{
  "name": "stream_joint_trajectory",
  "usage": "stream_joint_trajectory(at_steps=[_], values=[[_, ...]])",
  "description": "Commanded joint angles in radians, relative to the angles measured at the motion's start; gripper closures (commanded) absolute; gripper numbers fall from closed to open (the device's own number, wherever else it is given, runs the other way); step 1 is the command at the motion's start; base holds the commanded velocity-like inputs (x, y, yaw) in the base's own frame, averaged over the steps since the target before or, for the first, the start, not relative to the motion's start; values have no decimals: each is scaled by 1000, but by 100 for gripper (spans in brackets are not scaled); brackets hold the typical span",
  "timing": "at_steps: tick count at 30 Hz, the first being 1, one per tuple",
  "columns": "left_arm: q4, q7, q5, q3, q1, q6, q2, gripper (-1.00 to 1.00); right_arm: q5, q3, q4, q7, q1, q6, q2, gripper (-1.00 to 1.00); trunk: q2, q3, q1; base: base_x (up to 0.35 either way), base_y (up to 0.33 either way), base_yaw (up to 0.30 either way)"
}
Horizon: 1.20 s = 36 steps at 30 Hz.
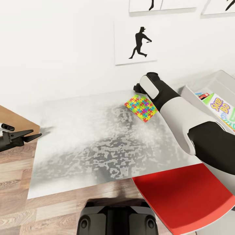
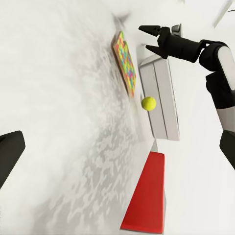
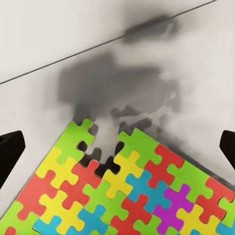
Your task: Put all the toys in the child's room - the three board games (two on the bed and one on the table), the two jigsaw puzzles on the table, and the tennis ball on the table - inside the toy box on the table in the child's room.
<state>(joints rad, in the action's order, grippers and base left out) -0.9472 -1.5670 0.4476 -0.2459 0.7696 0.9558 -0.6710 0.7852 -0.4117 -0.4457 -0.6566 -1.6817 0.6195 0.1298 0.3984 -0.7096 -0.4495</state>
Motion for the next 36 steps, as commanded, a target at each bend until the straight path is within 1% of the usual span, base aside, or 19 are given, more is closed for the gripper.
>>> stream_joint_trajectory(at_steps=[1,36], values=[[0,-4,0,1,0,11,-1,-100,9,-8,-1,-8,-1,3,-1,-100,2,-2,-1,0,0,0],[3,-4,0,0,0,9,-1,-100,9,-6,2,-8,0,-1,-1,-100,2,-36,-1,0,0,0]])
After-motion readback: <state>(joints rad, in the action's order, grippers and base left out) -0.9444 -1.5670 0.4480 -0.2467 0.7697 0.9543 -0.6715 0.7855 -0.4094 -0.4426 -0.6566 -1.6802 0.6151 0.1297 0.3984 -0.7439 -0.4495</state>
